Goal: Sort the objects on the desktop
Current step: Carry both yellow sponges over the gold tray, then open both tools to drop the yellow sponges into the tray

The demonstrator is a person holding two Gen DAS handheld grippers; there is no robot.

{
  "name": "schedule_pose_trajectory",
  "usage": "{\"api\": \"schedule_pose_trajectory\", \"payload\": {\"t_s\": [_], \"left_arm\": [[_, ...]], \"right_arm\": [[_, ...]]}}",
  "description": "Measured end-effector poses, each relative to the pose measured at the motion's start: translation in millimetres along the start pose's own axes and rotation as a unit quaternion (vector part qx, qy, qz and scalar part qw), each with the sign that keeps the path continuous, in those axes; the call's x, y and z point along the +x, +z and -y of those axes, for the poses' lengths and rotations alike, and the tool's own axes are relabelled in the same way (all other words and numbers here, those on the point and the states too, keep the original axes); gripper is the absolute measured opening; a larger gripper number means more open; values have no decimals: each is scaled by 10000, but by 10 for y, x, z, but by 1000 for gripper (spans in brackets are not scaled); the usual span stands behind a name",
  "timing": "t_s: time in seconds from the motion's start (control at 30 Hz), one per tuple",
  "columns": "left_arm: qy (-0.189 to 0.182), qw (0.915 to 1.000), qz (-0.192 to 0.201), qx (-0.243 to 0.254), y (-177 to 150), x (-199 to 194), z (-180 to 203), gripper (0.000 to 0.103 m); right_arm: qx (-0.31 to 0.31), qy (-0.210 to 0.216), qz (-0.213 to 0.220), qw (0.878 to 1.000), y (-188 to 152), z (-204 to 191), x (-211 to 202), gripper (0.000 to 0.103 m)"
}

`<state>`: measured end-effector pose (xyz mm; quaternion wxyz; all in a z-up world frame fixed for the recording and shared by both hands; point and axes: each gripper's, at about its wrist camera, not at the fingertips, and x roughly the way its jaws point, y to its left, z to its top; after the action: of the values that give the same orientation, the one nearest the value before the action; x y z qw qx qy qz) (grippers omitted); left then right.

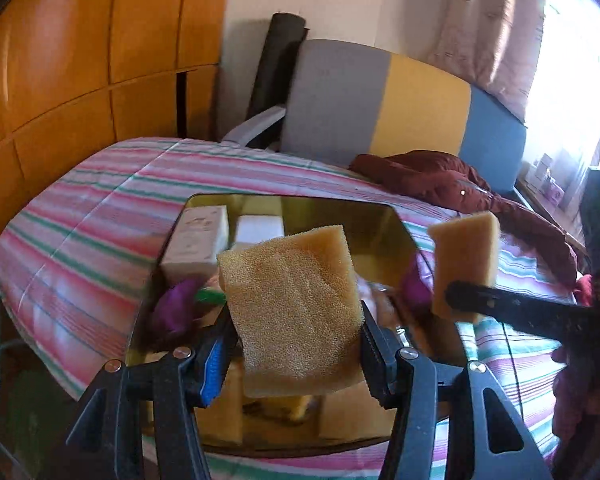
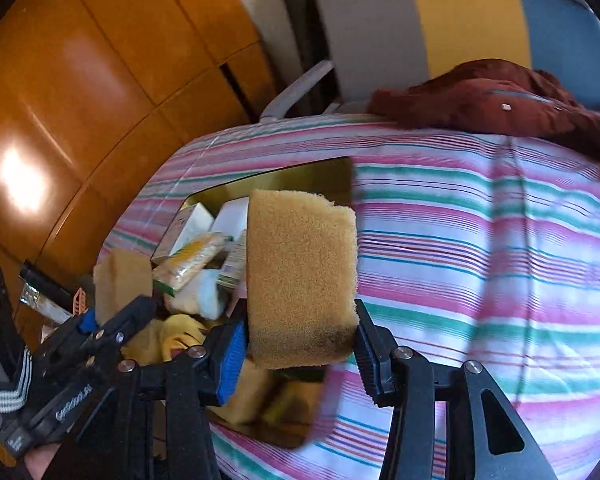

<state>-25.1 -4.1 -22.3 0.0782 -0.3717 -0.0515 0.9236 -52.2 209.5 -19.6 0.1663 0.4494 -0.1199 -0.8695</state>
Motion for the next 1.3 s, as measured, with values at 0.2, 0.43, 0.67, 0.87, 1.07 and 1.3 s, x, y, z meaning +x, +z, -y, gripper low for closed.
{"api": "schedule_pose_trajectory", "payload": {"t_s": [0.2,0.43,0.67,0.87,1.07,1.3], "left_arm": [[-110,9999,-46,-7,-25,99,-5,56],[16,9996,-262,100,21,464,106,56],[226,9991,-318,158,28,684,140,57],[430,9982,-368,182,60,805,167,63],[468,9982,-364,69,61,685,184,73],[693,9975,-81,130,114,356,194,80]], "right_arm": [[-234,76,-204,9995,189,-259,353,49],[-286,-108,-419,9987,416,-274,689,59],[-169,-150,-383,9990,424,-163,713,67],[-85,-228,-208,9995,309,-156,610,70],[-77,-429,59,9990,173,-166,394,79],[-9,-603,351,9976,-2,-163,147,91]]}}
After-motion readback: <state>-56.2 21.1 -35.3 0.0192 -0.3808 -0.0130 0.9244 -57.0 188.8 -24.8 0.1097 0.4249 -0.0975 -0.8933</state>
